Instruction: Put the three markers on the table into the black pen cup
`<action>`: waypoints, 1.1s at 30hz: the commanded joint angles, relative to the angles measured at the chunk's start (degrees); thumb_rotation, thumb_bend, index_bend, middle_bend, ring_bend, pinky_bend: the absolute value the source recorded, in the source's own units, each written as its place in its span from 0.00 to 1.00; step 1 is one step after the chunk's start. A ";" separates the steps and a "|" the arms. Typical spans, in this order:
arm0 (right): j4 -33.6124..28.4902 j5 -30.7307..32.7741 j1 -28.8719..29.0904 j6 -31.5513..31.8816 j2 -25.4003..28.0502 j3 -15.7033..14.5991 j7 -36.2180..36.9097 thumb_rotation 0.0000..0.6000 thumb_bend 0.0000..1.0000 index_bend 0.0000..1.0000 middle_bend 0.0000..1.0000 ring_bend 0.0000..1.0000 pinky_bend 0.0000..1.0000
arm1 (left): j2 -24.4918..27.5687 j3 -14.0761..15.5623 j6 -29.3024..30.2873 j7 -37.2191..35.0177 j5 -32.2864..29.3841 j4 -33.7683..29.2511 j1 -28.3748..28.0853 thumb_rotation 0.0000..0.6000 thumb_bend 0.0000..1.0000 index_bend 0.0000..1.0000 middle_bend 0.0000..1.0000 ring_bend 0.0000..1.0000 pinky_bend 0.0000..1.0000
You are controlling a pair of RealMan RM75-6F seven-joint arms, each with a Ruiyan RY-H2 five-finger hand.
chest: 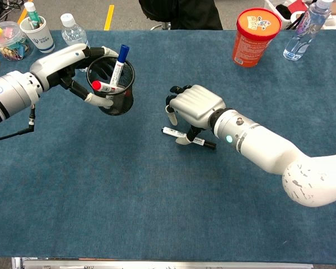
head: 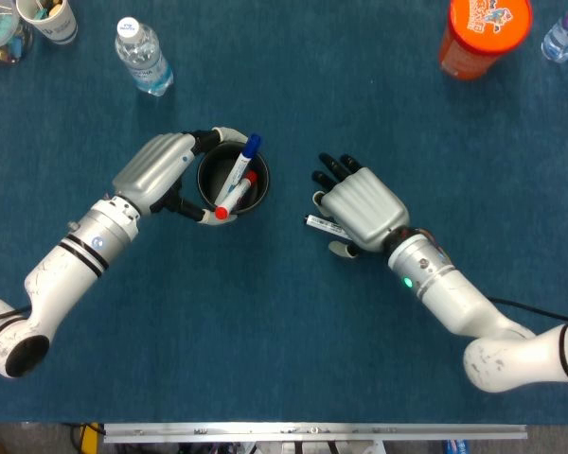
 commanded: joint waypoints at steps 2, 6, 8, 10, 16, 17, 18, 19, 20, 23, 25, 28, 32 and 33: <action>1.57 1.99 0.94 -0.25 -1.48 0.14 -1.18 0.77 0.21 0.47 0.21 0.05 0.16 | -0.03 0.01 0.06 -0.23 0.04 0.21 -0.01 1.00 0.15 0.25 0.37 0.35 0.29; 2.97 3.22 1.56 -0.45 -2.51 0.07 -1.79 0.77 0.24 0.47 0.21 0.05 0.16 | -0.03 0.04 0.15 -0.65 0.01 0.60 0.05 1.00 0.15 0.25 0.37 0.35 0.29; 3.29 3.73 1.77 -0.60 -2.84 0.19 -1.70 0.77 0.25 0.47 0.21 0.05 0.16 | -0.08 0.08 0.19 -0.87 0.07 0.78 0.07 1.00 0.15 0.25 0.37 0.35 0.29; 3.58 4.01 2.07 -0.60 -3.22 0.29 -1.74 0.77 0.25 0.47 0.21 0.05 0.16 | -0.14 0.11 0.21 -1.13 0.14 0.99 0.06 1.00 0.15 0.25 0.37 0.35 0.29; 4.08 4.55 2.76 -0.47 -4.05 0.11 -2.17 0.77 0.27 0.47 0.21 0.05 0.16 | -0.28 0.25 0.32 -1.70 0.43 1.38 0.07 1.00 0.15 0.25 0.37 0.35 0.29; 4.21 4.56 2.82 -0.39 -4.18 0.02 -2.19 0.77 0.28 0.47 0.21 0.05 0.16 | -0.27 0.29 0.35 -1.81 0.47 1.43 0.09 1.00 0.15 0.25 0.37 0.35 0.29; 4.29 4.56 2.84 -0.34 -4.24 -0.02 -2.20 0.78 0.28 0.48 0.21 0.05 0.16 | -0.26 0.31 0.37 -1.86 0.49 1.44 0.11 1.00 0.15 0.25 0.37 0.35 0.29; 4.45 4.55 2.88 -0.24 -4.34 -0.10 -2.20 0.78 0.28 0.48 0.21 0.05 0.16 | -0.23 0.36 0.41 -1.95 0.51 1.49 0.15 1.00 0.15 0.25 0.37 0.35 0.29; 4.60 4.50 2.89 -0.13 -4.43 -0.14 -2.16 0.78 0.28 0.48 0.21 0.05 0.16 | -0.21 0.40 0.43 -2.01 0.53 1.52 0.17 1.00 0.15 0.25 0.37 0.35 0.29; 4.98 4.50 2.92 0.01 -4.65 -0.22 -1.96 0.78 0.29 0.48 0.21 0.05 0.16 | -0.17 0.37 0.43 -2.26 0.48 1.67 0.17 1.00 0.15 0.25 0.37 0.35 0.29; 5.28 4.13 2.99 0.14 -4.90 -0.36 -1.85 0.78 0.29 0.48 0.21 0.05 0.16 | -0.15 0.42 0.53 -2.41 0.55 1.70 0.23 1.00 0.15 0.25 0.37 0.35 0.29; 5.49 3.55 3.04 0.17 -5.34 -0.50 -1.48 0.78 0.29 0.49 0.21 0.05 0.16 | -0.10 0.48 0.69 -2.60 0.66 1.73 0.31 1.00 0.15 0.25 0.37 0.35 0.29; 6.09 2.81 3.02 0.47 -6.02 -0.81 -1.36 0.78 0.31 0.50 0.21 0.05 0.16 | 0.00 0.54 0.88 -2.81 0.75 1.74 0.42 1.00 0.15 0.25 0.37 0.35 0.29; 6.18 2.75 3.01 0.52 -6.07 -0.84 -1.36 0.78 0.31 0.50 0.21 0.05 0.16 | 0.02 0.56 0.91 -2.84 0.76 1.74 0.44 1.00 0.15 0.25 0.37 0.35 0.29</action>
